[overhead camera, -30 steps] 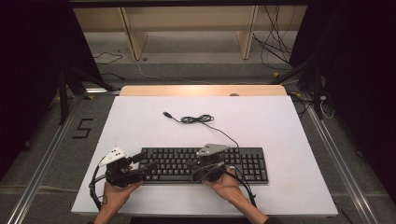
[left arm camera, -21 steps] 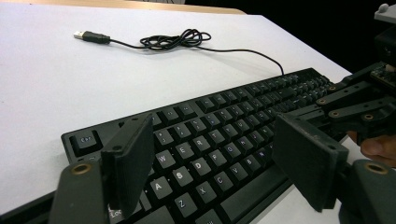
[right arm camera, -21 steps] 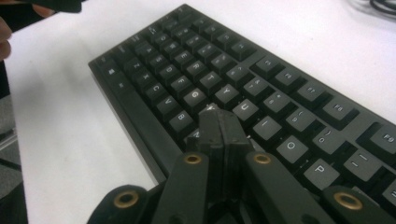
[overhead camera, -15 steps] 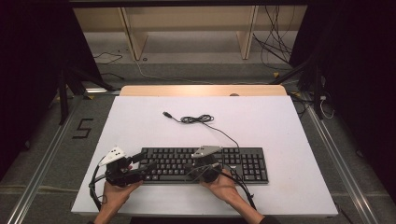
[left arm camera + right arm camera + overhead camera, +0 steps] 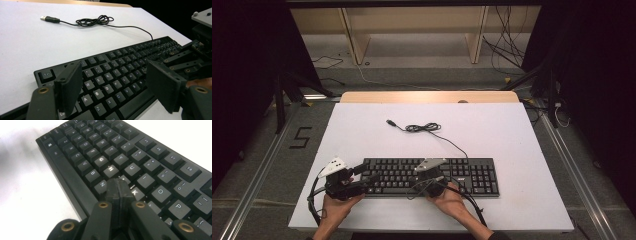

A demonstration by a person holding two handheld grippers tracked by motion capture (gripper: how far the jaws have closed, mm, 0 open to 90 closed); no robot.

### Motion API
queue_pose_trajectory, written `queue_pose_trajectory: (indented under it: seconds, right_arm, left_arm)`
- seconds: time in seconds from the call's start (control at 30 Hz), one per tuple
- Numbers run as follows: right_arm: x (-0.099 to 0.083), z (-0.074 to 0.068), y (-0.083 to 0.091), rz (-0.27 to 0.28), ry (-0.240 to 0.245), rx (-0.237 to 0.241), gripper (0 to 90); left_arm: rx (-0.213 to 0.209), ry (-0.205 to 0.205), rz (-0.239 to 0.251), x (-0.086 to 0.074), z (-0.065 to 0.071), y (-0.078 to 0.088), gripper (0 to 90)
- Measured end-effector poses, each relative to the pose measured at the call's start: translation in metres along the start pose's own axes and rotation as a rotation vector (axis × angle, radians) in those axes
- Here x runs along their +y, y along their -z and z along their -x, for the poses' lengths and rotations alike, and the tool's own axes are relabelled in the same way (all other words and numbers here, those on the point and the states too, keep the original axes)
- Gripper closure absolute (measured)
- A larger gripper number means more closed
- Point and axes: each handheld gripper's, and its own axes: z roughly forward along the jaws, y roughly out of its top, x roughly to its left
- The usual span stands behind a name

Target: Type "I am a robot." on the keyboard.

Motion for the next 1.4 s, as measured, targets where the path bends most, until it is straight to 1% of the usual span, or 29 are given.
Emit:
queue_pose_trajectory:
  seconds: [0.13,0.17,0.33,0.47,0.6,0.67,0.77,1.03,1.4]
  right_arm:
    - [0.0,0.001,0.002,0.01,-0.021,0.012,90.0]
    - [0.001,0.002,0.004,0.022,-0.028,0.016,89.9]
    - [0.003,0.006,0.016,0.09,-0.056,0.028,81.2]
    - [0.003,0.009,0.027,0.132,-0.063,0.034,71.3]
    - [0.001,0.011,0.036,0.157,-0.073,0.032,57.8]
    - [0.0,0.013,0.041,0.167,-0.074,0.023,50.9]
    - [-0.001,0.015,0.047,0.19,-0.076,0.009,44.6]
    - [-0.001,0.018,0.061,0.239,-0.086,0.003,38.7]
    - [-0.006,0.021,0.075,0.272,-0.093,-0.013,32.7]
  left_arm:
    - [0.004,0.003,0.001,0.0,-0.001,0.0,29.3]
    - [0.004,0.004,0.0,0.0,-0.001,0.0,29.2]
    - [0.006,0.005,-0.008,-0.001,-0.003,-0.002,29.3]
    - [0.01,0.004,-0.015,-0.001,-0.003,-0.002,29.4]
    - [0.015,0.007,-0.02,-0.001,-0.003,-0.003,29.6]
    - [0.018,0.009,-0.021,-0.001,-0.004,-0.004,29.9]
    - [0.021,0.011,-0.026,-0.001,-0.004,-0.004,30.1]
    - [0.023,0.013,-0.034,-0.001,-0.005,-0.005,30.4]
    - [0.024,0.013,-0.044,-0.002,-0.005,-0.005,30.4]
